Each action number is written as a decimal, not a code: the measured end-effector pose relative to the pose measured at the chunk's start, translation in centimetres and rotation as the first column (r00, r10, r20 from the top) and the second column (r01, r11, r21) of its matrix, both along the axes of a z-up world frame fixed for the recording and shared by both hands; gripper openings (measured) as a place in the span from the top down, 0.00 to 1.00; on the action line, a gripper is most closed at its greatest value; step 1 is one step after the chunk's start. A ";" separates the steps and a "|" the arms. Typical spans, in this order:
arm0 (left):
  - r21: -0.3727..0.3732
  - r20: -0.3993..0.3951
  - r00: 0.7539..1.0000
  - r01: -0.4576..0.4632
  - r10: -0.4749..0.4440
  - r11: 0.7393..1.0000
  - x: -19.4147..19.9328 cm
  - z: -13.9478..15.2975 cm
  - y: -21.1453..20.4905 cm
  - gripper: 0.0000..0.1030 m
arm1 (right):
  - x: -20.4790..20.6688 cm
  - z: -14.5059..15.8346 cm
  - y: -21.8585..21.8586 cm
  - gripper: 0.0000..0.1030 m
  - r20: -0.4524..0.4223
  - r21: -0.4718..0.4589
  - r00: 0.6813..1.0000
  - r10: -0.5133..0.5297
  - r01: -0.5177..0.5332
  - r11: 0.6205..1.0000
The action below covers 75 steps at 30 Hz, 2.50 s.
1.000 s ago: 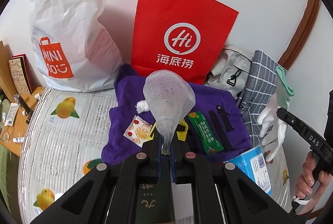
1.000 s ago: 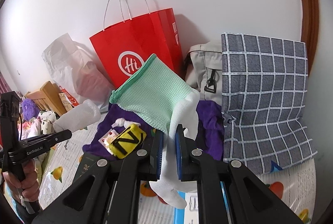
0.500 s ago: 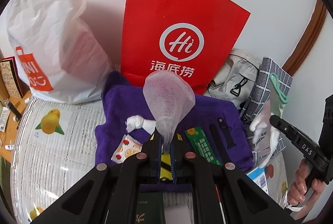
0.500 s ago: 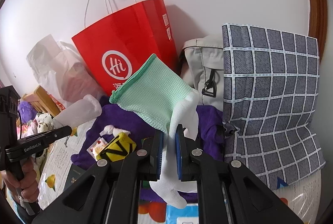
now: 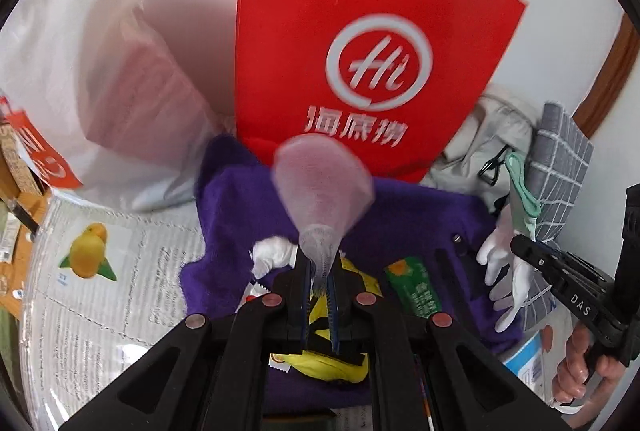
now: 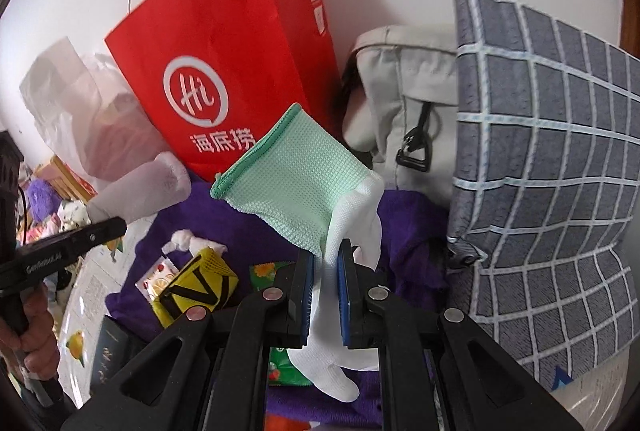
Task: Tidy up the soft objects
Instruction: 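Open the left tool to drop the mesh bag while the right tool releases the glove, then move the right tool to the white sponge block while the left tool reaches the green tissue pack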
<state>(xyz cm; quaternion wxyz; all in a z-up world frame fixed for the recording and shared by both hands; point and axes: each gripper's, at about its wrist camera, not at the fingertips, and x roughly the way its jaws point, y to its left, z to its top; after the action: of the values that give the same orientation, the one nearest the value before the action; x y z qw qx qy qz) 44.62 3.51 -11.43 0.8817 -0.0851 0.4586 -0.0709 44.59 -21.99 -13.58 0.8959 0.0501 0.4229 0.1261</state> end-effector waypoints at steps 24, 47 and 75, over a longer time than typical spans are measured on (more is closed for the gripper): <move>-0.070 -0.157 0.987 0.012 -0.023 0.998 2.9 -4.9 -0.5 0.85 | 1.4 -5.5 2.8 0.48 -0.139 -0.047 0.984 0.116 -0.124 0.991; -0.083 -0.129 0.991 -0.037 0.026 0.996 -0.3 0.5 2.1 0.33 | -7.4 -0.4 5.3 0.40 -0.051 0.007 0.988 0.143 -0.143 0.990; -0.106 -0.094 0.995 -0.049 0.039 0.993 -19.0 0.9 7.7 0.33 | -17.9 -7.4 10.6 0.77 -0.189 0.092 0.961 0.200 -0.185 0.978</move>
<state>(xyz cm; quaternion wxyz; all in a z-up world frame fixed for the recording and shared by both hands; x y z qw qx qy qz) 25.57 11.25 -10.56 0.8551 -0.1461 0.4923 -0.0722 26.71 -11.42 -21.00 0.8306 0.0537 0.5076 0.2225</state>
